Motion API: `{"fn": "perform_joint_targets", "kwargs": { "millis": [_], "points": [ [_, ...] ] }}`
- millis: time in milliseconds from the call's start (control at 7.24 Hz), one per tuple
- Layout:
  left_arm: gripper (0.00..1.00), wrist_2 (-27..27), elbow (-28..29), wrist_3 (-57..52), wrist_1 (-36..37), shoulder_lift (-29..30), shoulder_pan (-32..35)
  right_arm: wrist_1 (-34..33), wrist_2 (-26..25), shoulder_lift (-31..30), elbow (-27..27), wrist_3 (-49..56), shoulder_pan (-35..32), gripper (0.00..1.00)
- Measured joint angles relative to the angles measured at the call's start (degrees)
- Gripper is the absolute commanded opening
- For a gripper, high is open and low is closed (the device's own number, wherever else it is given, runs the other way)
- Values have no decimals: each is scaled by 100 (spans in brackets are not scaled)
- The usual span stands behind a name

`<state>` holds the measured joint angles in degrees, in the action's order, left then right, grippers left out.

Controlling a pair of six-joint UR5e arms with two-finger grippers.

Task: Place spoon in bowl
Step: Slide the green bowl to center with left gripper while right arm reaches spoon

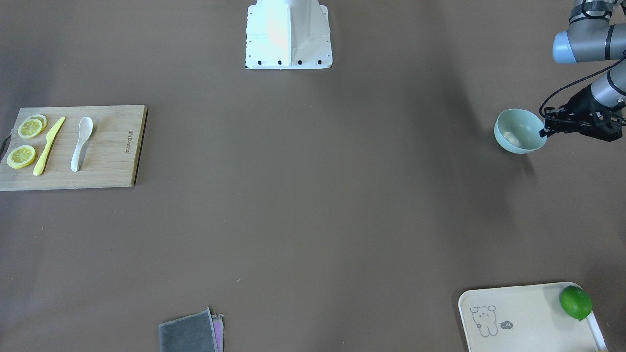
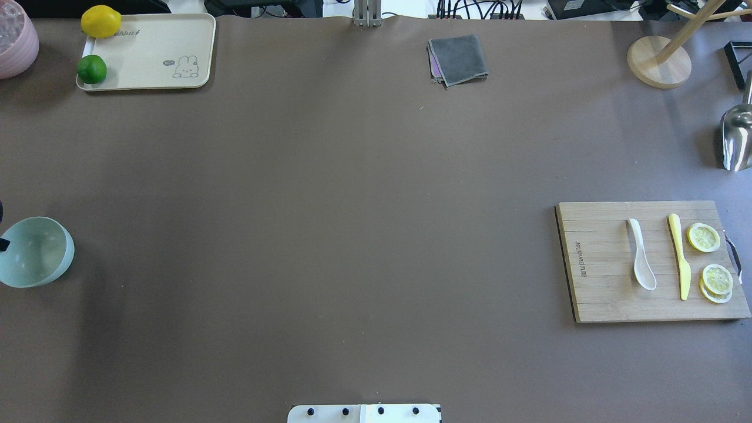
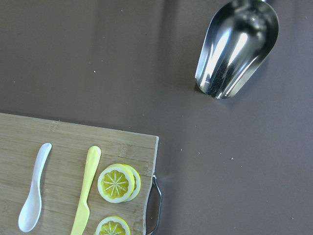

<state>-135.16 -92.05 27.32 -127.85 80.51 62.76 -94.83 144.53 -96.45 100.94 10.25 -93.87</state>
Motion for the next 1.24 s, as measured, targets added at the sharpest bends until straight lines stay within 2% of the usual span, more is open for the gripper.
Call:
{"fn": "perform_joint_targets", "kwargs": {
  "millis": [276, 553, 829, 1244],
  "points": [
    [0, -5, -617, 1162, 27, 280, -144, -2, -27, 9, 302, -578, 52, 97],
    [0, 76, -1332, 2866, 299, 927, -806, 8, -187, 8, 581, -1144, 485, 95],
    [0, 657, -1511, 4174, 926, 1986, -1637, 485, -445, 46, 647, -2231, 1216, 95],
    [0, 1773, -1347, 4831, 2454, 3528, -2590, 1578, -911, 104, 575, -4199, 2588, 95]
  ]
}}
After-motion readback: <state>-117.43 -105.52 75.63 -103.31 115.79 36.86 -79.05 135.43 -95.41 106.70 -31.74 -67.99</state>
